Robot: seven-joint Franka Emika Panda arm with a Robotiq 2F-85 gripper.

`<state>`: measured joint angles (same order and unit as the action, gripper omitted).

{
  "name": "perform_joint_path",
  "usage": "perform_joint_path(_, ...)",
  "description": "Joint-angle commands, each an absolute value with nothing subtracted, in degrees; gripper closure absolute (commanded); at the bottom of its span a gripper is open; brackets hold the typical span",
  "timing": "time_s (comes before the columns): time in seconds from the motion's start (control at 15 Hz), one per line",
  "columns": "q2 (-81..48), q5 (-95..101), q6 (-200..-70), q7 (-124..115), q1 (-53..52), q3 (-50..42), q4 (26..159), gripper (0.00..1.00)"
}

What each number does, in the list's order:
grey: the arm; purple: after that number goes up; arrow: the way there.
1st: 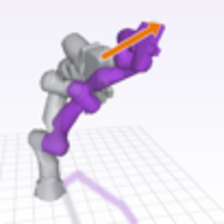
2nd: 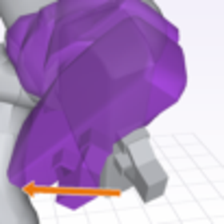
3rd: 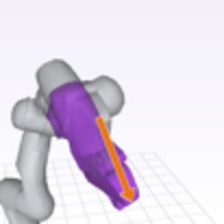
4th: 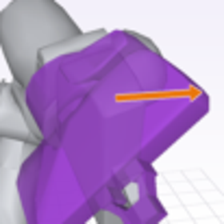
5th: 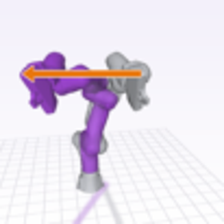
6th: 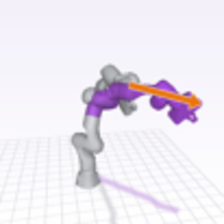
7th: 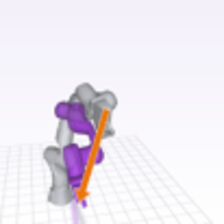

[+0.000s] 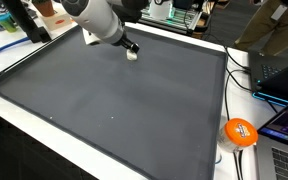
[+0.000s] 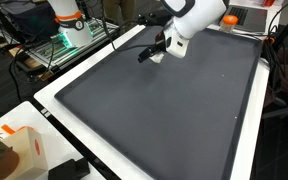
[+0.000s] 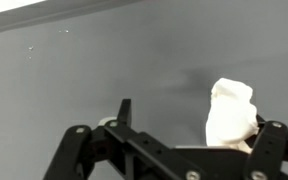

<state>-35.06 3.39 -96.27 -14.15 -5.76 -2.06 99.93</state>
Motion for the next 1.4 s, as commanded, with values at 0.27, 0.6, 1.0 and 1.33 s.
perform_joint_path(0.27,-40.8,2.6,-97.7,-13.6,-4.3,-1.8,94.3,0.00)
perform_joint_path(0.6,-40.4,-4.4,-93.6,-10.0,-1.8,-0.4,91.7,0.00)
perform_joint_path(1.0,-39.8,-12.5,-90.7,-5.3,2.6,0.0,91.8,0.00)
perform_joint_path(1.33,-39.3,-17.0,-94.0,-0.6,2.8,0.8,93.0,0.00)
